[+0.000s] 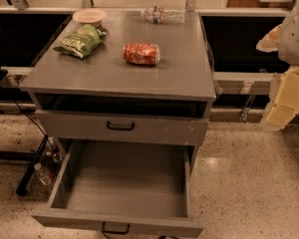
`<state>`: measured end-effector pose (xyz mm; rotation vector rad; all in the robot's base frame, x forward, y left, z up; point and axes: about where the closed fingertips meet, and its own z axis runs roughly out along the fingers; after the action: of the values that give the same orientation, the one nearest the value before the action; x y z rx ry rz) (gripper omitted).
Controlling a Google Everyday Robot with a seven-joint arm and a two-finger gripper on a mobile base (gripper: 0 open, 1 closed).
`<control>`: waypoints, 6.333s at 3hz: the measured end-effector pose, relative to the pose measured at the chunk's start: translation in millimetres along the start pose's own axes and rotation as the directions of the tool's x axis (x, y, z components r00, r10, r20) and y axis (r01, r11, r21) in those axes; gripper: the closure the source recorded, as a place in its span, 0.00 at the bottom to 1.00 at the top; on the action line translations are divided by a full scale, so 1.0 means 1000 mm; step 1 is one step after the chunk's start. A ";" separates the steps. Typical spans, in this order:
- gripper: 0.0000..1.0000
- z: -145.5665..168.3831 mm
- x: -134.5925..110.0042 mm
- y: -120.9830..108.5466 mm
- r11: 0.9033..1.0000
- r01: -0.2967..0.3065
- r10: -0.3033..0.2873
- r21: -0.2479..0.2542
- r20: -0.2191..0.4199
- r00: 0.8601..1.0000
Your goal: Place coke can into middle drawer
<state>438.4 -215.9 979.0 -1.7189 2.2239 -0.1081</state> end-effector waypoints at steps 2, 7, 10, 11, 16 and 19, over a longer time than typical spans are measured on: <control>0.00 0.023 -0.016 -0.021 1.000 0.019 -0.019 -0.017 0.013 1.000; 0.00 0.117 -0.122 -0.184 0.983 0.183 -0.183 0.013 0.176 0.967; 0.00 0.151 -0.163 -0.216 0.981 0.187 -0.194 0.054 0.283 0.939; 0.00 0.171 -0.203 -0.236 0.972 0.227 -0.234 0.061 0.324 0.917; 0.00 0.239 -0.238 -0.239 0.966 0.253 -0.224 -0.042 0.342 0.913; 0.00 0.271 -0.263 -0.226 0.955 0.283 -0.227 -0.089 0.393 0.891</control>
Offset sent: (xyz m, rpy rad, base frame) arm 0.0700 0.0303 -0.0351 0.0237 0.0402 0.0578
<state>787.8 11.5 836.1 -1.9122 1.7556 0.3094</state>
